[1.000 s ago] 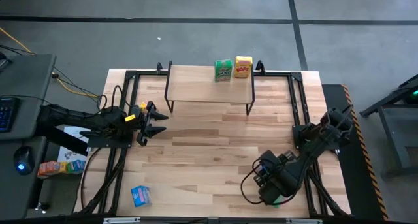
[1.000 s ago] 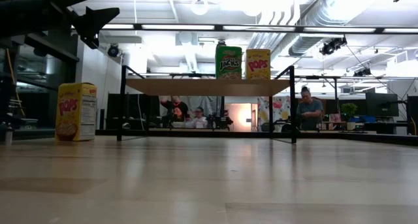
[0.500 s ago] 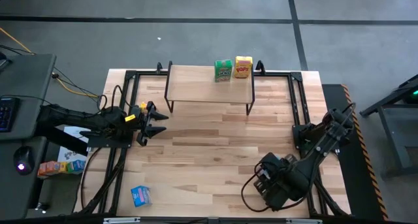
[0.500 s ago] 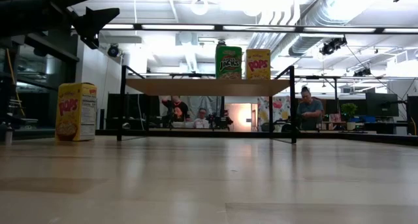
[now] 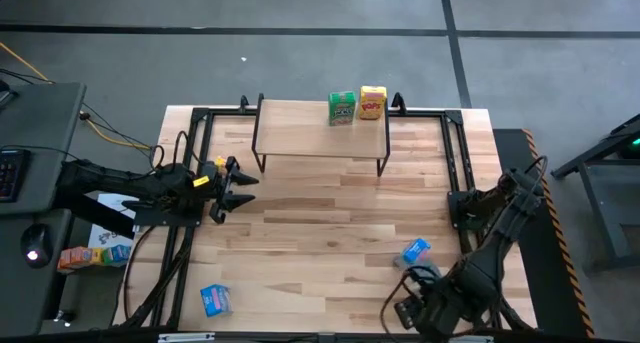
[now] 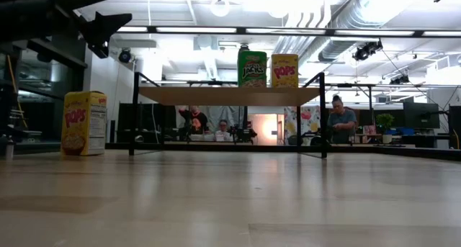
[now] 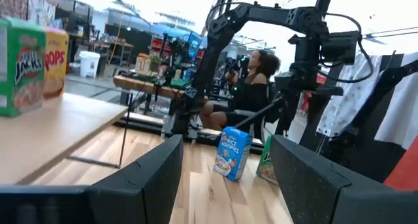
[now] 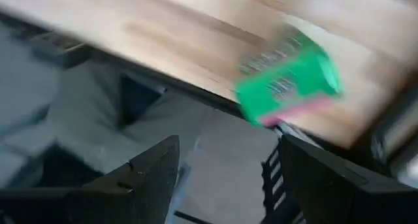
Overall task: Stack cereal on shelf
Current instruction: Put the green cereal box on the shelf aligned with the other green cereal box
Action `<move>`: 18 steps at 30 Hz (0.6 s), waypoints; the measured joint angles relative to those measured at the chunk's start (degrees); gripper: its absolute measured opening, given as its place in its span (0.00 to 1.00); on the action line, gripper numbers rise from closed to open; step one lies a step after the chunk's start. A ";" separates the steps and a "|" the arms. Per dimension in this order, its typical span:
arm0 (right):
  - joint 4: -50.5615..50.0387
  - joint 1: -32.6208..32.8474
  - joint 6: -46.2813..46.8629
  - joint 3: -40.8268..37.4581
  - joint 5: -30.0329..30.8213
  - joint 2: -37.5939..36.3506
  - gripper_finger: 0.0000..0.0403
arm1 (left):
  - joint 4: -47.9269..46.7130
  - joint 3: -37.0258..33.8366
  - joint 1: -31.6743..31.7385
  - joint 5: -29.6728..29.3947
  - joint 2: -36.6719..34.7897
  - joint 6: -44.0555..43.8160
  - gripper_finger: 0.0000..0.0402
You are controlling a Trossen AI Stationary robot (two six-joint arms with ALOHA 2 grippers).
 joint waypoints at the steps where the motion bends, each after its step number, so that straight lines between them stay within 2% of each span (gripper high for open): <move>1: -0.84 0.64 4.36 -0.22 -0.21 0.00 0.64 | -0.58 0.00 0.00 0.00 0.00 -0.28 0.55; 2: -1.01 1.15 8.36 -0.78 -0.77 -0.02 0.64 | -1.15 -0.02 0.00 0.00 0.02 -0.44 0.55; 5: 0.80 1.40 11.69 -2.45 -3.86 0.56 0.64 | -2.49 -0.02 0.00 0.00 0.01 -0.46 0.55; 9: 3.31 0.15 10.80 -3.08 -3.45 3.64 0.64 | -3.87 -0.02 0.00 0.00 0.00 -0.46 0.55; 12: 3.72 -0.68 10.62 -3.10 -0.90 5.24 0.64 | -3.95 -0.02 0.00 0.00 0.01 -0.46 0.55; 18: 1.25 -1.00 11.40 -3.10 -3.12 6.51 0.64 | -3.71 -0.02 0.00 0.01 0.01 -0.46 0.55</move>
